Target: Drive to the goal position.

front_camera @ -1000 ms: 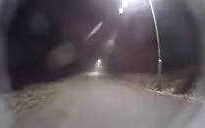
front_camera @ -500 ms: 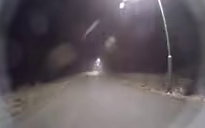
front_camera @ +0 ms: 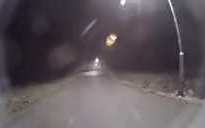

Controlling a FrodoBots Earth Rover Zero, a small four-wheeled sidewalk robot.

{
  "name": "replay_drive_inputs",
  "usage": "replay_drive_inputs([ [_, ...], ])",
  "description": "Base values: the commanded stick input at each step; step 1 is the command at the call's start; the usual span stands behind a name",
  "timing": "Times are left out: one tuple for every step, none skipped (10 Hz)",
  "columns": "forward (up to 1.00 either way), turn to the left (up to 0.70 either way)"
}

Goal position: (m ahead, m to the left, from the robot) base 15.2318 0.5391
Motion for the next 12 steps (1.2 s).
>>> replay_drive_inputs([
  [1.00, 0.00],
  [1.00, 0.00],
  [1.00, 0.00],
  [1.00, 0.00],
  [1.00, 0.00],
  [1.00, 0.00],
  [1.00, 0.00],
  [1.00, 0.00],
  [1.00, 0.00],
  [1.00, 0.00],
  [1.00, 0.00],
  [1.00, 0.00],
])
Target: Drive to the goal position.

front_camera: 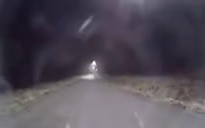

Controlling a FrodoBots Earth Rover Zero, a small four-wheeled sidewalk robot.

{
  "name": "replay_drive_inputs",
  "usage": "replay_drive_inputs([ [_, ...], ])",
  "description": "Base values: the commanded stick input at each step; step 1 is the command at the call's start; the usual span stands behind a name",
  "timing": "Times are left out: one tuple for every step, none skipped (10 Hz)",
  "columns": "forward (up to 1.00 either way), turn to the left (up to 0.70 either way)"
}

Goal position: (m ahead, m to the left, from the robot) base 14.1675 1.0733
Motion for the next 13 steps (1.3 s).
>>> replay_drive_inputs([
  [1.00, 0.00],
  [1.00, 0.00],
  [1.00, 0.00],
  [1.00, 0.00],
  [1.00, 0.00],
  [1.00, 0.00],
  [1.00, 0.00],
  [1.00, 0.00],
  [1.00, 0.00],
  [1.00, 0.00],
  [1.00, 0.01],
  [1.00, 0.02],
  [1.00, 0.03],
])
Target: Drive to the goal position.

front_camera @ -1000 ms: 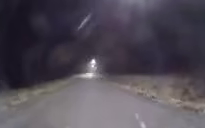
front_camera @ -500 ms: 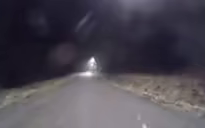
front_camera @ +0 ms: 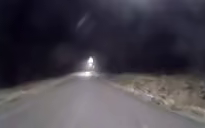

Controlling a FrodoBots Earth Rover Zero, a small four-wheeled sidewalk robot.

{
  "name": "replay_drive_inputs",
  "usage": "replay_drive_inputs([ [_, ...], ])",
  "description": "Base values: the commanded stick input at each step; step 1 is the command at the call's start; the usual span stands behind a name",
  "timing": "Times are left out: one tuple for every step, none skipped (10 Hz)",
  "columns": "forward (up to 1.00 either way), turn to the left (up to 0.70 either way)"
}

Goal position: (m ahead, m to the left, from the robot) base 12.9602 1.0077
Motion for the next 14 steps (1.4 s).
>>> replay_drive_inputs([
  [1.00, 0.05],
  [1.00, 0.23],
  [1.00, 0.23],
  [1.00, 0.23],
  [1.00, 0.23],
  [1.00, 0.23],
  [1.00, 0.23],
  [1.00, 0.23],
  [1.00, 0.23],
  [1.00, 0.23],
  [1.00, 0.23],
  [1.00, 0.23],
  [1.00, 0.23],
  [1.00, 0.06],
])
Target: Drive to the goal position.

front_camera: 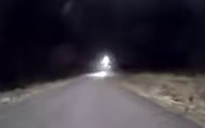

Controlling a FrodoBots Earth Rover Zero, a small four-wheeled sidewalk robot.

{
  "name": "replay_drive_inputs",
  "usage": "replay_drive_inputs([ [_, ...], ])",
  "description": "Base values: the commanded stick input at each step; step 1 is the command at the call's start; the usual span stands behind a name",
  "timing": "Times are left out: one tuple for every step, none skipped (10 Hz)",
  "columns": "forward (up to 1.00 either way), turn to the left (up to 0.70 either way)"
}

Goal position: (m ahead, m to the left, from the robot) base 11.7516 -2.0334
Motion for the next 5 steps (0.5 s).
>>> replay_drive_inputs([
  [1.00, 0.00],
  [1.00, 0.00],
  [1.00, 0.00],
  [1.00, 0.00],
  [1.00, 0.00],
])
